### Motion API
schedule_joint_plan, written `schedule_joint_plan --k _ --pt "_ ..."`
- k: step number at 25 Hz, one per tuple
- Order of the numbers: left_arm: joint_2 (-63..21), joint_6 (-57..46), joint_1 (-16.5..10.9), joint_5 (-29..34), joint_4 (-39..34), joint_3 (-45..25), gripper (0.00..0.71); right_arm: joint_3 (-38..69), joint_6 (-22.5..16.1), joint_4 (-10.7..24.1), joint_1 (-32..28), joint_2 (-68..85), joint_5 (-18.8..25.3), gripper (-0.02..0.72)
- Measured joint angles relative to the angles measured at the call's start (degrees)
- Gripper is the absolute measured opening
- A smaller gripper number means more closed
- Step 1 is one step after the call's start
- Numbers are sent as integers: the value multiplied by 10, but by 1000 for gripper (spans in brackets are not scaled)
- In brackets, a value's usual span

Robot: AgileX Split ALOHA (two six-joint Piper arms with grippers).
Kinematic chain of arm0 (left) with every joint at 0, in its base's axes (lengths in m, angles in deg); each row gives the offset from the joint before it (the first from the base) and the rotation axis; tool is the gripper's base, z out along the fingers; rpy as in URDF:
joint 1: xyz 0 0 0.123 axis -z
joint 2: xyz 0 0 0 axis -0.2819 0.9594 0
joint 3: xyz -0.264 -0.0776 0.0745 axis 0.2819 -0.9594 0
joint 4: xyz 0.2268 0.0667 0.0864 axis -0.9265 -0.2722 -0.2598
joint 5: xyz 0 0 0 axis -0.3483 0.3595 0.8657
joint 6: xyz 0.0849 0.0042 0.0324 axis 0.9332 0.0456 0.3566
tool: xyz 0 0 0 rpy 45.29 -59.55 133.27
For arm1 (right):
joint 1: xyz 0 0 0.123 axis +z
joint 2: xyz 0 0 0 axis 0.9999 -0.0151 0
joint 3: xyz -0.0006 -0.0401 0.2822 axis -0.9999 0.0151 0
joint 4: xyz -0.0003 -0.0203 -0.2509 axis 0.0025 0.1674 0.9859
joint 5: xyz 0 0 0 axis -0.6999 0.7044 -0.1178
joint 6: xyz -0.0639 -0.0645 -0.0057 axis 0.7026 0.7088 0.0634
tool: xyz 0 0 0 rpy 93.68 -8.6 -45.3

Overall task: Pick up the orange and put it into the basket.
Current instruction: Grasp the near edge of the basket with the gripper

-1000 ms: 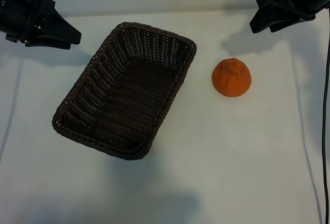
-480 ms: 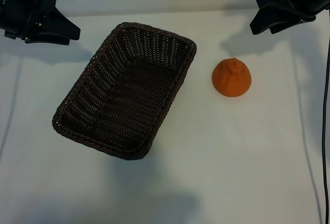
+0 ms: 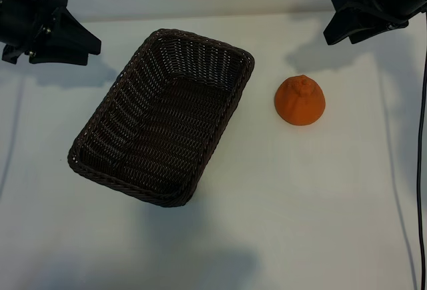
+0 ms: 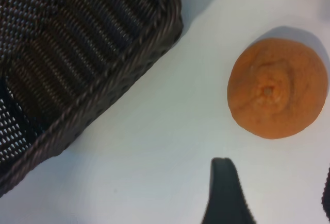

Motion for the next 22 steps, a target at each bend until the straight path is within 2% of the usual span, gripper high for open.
schedule_joint_plan --k 4,13,18,22 --pt "-26 -41 0 7 -25 0 372 0 0 0 0 0 0 444" --pt "-112 -179 0 7 -158 0 360 0 0 0 0 0 0 444" --pt "-138 -230 0 7 -168 -12 360 0 0 0 0 0 0 444" --pt "-140 -252 0 7 -169 -67 360 0 0 0 0 0 0 444"
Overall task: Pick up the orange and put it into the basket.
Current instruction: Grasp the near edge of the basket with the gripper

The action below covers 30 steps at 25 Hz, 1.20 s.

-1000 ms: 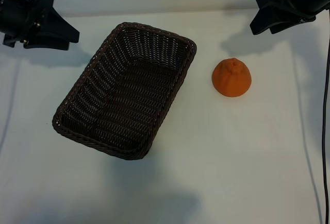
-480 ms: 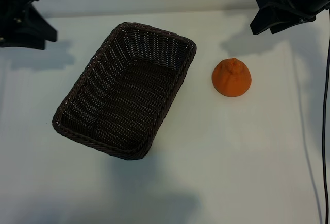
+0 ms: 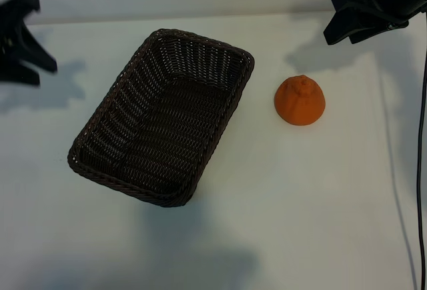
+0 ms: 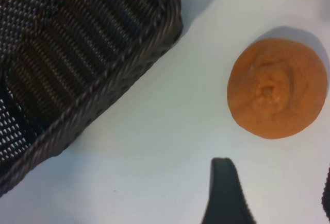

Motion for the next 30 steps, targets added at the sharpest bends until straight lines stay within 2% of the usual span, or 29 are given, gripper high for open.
schedule_joint_plan --k 6,10,30 --pt "0 17 0 -8 -1 -96 358 0 0 0 0 0 0 444" --pt "0 21 0 -14 -1 -137 358 0 0 0 0 0 0 444" --pt "-21 -99 0 -20 -28 -151 357 0 0 0 0 0 0 444"
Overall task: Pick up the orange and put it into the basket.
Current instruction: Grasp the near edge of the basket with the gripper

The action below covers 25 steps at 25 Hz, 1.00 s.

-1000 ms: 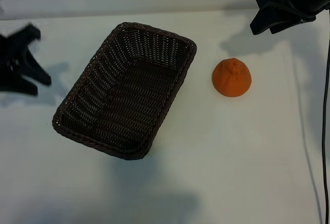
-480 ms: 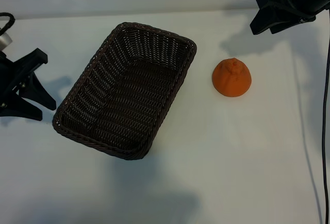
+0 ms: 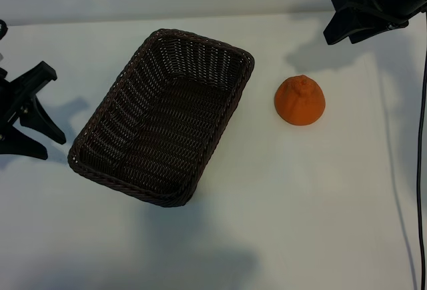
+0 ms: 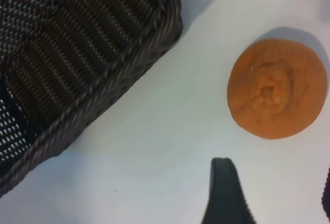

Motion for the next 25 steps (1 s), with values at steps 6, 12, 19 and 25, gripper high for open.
schedule_joint_plan --k 6,12,19,25 --pt "0 -7 0 -46 -4 -40 357 0 0 0 0 0 -1 444" --pt "0 -24 0 -54 -24 -55 357 0 0 0 0 0 -1 444" --pt "0 -33 0 -63 -24 -55 357 0 0 0 0 0 0 444" --pt "0 -34 0 -83 -30 -57 357 0 -2 -1 0 0 0 444"
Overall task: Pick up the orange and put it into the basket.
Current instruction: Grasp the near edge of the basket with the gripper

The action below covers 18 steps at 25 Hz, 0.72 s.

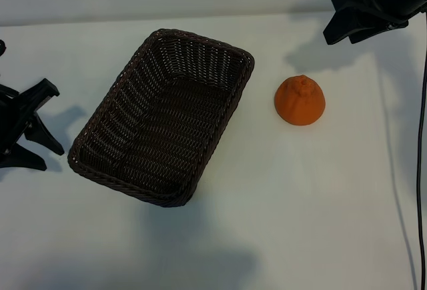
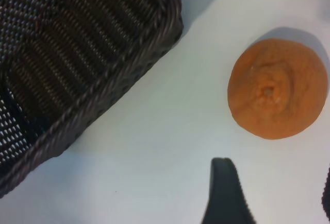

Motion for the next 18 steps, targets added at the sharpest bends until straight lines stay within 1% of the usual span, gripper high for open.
schedule_joint_plan --k 8,11,18 --pt "0 0 0 -38 3 -37 357 0 -1 -13 0 0 0 444" --pt "0 10 0 -55 25 -51 357 0 -2 -13 0 0 0 444" --pt "0 50 0 -59 87 -60 357 0 -2 -13 0 0 0 444"
